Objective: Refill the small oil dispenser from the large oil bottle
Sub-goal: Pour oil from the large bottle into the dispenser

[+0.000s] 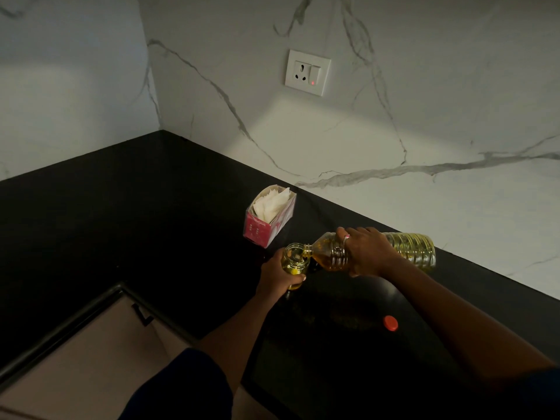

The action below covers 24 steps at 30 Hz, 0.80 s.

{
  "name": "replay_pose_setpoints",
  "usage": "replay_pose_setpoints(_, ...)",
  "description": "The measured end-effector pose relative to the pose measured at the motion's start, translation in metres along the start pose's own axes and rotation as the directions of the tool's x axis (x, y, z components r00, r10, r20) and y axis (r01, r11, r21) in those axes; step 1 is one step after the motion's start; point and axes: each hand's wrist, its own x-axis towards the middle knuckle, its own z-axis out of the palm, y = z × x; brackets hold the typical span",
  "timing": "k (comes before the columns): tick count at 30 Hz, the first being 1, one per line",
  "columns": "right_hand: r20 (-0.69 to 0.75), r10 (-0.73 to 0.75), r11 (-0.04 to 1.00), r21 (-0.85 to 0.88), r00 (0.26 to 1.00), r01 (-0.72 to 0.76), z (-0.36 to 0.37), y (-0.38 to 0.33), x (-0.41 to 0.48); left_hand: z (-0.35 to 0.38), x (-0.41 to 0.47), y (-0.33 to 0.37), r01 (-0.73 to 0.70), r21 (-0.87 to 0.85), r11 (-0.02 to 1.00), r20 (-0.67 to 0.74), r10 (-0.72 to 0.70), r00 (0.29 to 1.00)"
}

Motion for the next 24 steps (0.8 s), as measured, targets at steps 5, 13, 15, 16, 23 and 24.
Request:
replay_pose_setpoints(5,0.005,-0.002,1.0,-0.002,1.0,0.002,-0.0007,-0.0001,0.0004,0.0006,0.0002,-0.0011,-0.004,-0.007,1.0,0.0,0.004,1.0)
replay_pose_setpoints(13,0.007,-0.006,1.0,0.004,1.0,0.006,-0.0023,0.0,-0.0002,0.0011,0.0005,-0.0016,-0.008,-0.001,1.0,-0.008,0.008,1.0)
replay_pose_setpoints(15,0.007,-0.006,1.0,0.004,1.0,0.006,-0.0024,0.0001,-0.0002,0.0012,0.0004,-0.0019,-0.008,0.001,1.0,-0.012,0.008,1.0)
replay_pose_setpoints(16,0.009,-0.007,1.0,0.004,1.0,0.007,-0.0025,0.0001,-0.0001,0.0012,0.0004,-0.0019,-0.009,0.004,1.0,-0.014,0.009,1.0)
replay_pose_setpoints(23,0.0,-0.01,1.0,0.004,1.0,0.01,-0.001,0.0006,0.0008,0.0014,0.0012,-0.0012,-0.002,0.011,1.0,-0.007,0.002,1.0)
replay_pose_setpoints(24,0.0,-0.01,1.0,0.003,1.0,0.01,-0.0008,0.0008,0.0009,0.0016,0.0016,-0.0011,0.005,0.014,1.0,-0.005,-0.005,1.0)
